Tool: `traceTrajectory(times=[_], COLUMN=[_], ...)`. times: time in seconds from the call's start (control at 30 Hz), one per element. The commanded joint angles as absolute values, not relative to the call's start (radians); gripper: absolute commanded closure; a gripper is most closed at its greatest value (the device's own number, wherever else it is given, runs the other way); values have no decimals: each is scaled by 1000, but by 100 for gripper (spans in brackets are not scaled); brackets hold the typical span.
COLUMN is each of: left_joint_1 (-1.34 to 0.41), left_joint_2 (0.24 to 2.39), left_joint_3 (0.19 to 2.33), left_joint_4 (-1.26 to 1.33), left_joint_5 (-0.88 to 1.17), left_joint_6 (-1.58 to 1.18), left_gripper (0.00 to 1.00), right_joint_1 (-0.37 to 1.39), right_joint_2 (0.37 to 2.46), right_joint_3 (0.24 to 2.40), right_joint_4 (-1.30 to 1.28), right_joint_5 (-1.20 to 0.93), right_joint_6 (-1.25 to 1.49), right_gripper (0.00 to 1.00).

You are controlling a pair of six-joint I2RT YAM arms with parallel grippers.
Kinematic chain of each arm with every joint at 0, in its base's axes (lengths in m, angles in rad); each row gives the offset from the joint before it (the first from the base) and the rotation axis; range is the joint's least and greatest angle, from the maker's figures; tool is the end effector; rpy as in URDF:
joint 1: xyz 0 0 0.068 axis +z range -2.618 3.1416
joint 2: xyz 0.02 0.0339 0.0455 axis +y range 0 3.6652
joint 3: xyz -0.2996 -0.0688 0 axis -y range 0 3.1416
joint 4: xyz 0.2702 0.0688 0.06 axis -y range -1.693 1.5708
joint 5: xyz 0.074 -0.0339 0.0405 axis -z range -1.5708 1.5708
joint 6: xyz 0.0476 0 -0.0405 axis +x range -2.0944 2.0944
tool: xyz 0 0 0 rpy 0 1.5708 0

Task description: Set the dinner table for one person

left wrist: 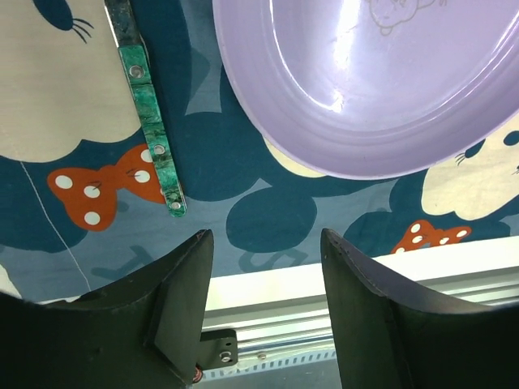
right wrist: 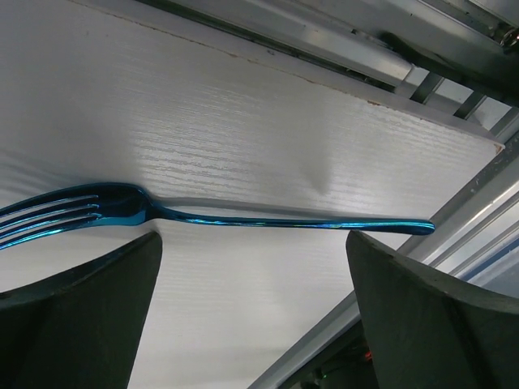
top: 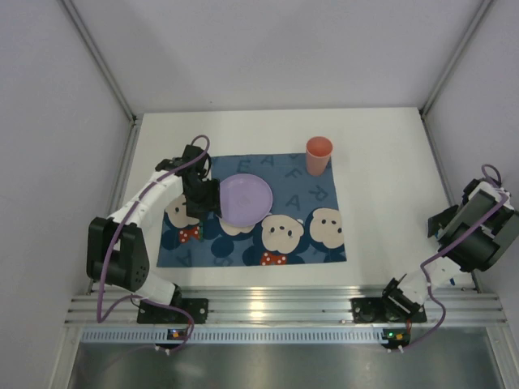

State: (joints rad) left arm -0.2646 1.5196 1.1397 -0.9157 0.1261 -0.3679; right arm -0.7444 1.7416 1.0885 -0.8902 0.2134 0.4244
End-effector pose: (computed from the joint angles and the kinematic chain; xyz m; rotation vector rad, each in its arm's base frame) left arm 0.2984 -0.0871 0.2516 -0.1246 2.9017 -0.2993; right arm 0.2324 -0.2278 0.1717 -1.7232 -2.5968 0.3364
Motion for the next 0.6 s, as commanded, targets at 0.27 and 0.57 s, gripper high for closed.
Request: traceTrajectory(times=[0.27, 0.57], left_joint_1=[-284, -287], left_joint_2=[1428, 1333], left_joint_3=[1192, 1131], left_joint_4=[-1005, -1052], left_joint_5=[61, 22], left_joint_6=[-433, -482], left_gripper=[40, 40], right_joint_1=[-758, -756], right_joint_2=[1911, 2017], right_joint_3=[1074, 1134], right_joint_4=[-695, -684], right_joint_5=[161, 130], right_joint_6=[408, 407], right_gripper=[28, 41])
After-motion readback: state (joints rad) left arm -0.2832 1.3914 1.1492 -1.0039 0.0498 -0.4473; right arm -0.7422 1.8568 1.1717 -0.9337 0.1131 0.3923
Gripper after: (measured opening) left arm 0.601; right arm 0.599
